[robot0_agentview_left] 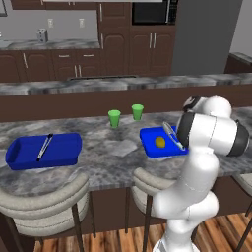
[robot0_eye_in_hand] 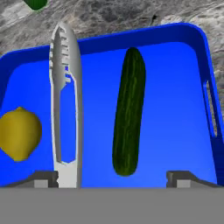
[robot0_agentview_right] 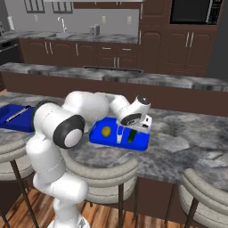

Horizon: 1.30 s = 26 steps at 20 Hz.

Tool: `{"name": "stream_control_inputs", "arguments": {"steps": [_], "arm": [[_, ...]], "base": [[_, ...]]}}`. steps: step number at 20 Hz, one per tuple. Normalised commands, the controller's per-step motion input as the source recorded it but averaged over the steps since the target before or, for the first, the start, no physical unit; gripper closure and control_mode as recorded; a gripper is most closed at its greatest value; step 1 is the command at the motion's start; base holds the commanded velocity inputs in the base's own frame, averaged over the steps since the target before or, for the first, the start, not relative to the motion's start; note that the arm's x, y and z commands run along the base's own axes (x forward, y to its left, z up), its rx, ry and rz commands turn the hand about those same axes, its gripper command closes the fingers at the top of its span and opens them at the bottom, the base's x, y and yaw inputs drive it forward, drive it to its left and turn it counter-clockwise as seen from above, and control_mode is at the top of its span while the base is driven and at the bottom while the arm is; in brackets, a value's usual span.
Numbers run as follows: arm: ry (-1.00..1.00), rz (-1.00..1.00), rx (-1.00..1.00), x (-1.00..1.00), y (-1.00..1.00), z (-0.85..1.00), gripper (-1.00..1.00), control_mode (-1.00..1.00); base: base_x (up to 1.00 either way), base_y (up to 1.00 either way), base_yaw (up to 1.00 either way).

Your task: Gather the lemon and cucumber from the fridge and place them on a tray on the dining counter. Then gather the fish and steak from the fridge and place them on the other tray.

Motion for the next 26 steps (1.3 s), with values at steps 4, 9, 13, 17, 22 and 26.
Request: {"name": "stream_control_inputs", "arguments": {"steps": [4,9,13,17,22,26], "arm": [[-0.05,0.09,0.0,-0.4,0.29,0.54,-1.0,-1.0],[-0.05,0.11,0.0,-0.57,0.29,0.51,-1.0,-1.0],[-0.09,0.13,0.0,-0.72,0.32,0.4,-1.0,-1.0],[-0.09,0.06,0.0,-0.75,0.48,0.3,-1.0,-1.0],[-0.08,-0.02,0.02,-0.61,0.53,0.32,-1.0,-1.0],[-0.04,-0.07,0.08,-0.56,0.5,0.3,-1.0,-1.0]], "base": [[0.0,0.0,0.0],[0.0,0.0,0.0],[0.0,0.0,0.0],[0.0,0.0,0.0],[0.0,0.0,0.0],[0.0,0.0,0.0]]}}
